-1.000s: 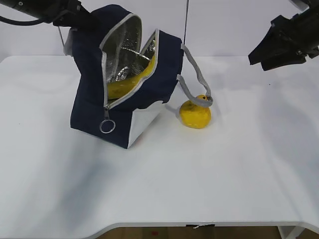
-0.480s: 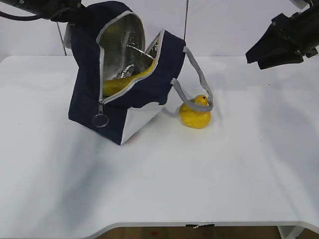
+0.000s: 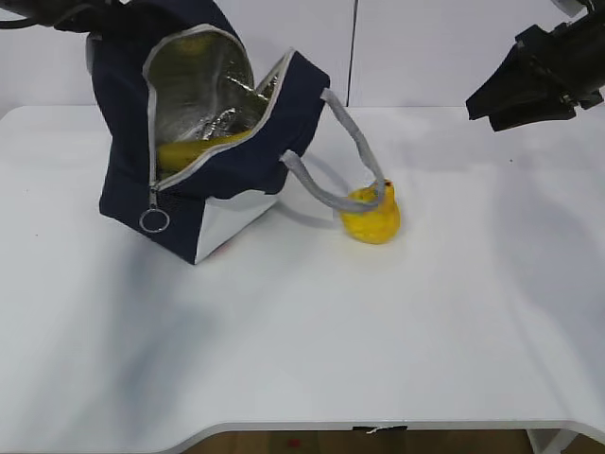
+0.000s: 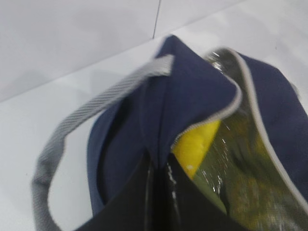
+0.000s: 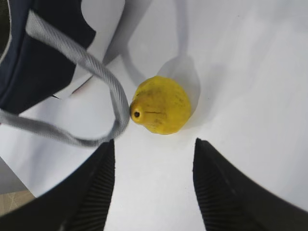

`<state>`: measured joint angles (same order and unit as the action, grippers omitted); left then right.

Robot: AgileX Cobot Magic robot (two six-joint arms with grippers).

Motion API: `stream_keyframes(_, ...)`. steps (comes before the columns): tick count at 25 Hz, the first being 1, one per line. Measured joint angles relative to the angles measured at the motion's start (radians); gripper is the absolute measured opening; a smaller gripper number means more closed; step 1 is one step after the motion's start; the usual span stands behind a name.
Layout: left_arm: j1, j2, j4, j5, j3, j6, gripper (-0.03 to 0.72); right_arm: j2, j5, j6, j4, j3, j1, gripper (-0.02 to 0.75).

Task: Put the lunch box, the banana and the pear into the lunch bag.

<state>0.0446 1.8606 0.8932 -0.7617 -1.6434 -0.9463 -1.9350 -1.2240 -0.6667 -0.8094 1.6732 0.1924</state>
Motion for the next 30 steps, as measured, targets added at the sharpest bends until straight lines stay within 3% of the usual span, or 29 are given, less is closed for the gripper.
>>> stream_keyframes(6,-0.006,-0.003,-0.094,-0.102,0.0,0.0,-0.004,0.009,0.0,-0.066,-0.013,-0.002,0.0,0.419)
stream_keyframes(9,-0.006,-0.007,-0.12,-0.134,0.0,-0.002,-0.004,0.026,0.002,-0.183,-0.099,-0.039,0.0,0.419)
stream_keyframes(13,-0.006,-0.008,-0.125,-0.148,0.0,-0.002,-0.004,0.045,0.007,-0.342,-0.212,-0.144,0.0,0.419)
stream_keyframes(23,-0.006,-0.008,-0.126,-0.173,0.0,-0.002,-0.004,0.092,0.021,-0.61,-0.353,-0.369,0.0,0.419)
stream_keyframes(30,-0.006,-0.008,-0.126,-0.179,0.0,-0.002,-0.004,0.092,0.029,-0.806,-0.37,-0.416,-0.002,0.422)
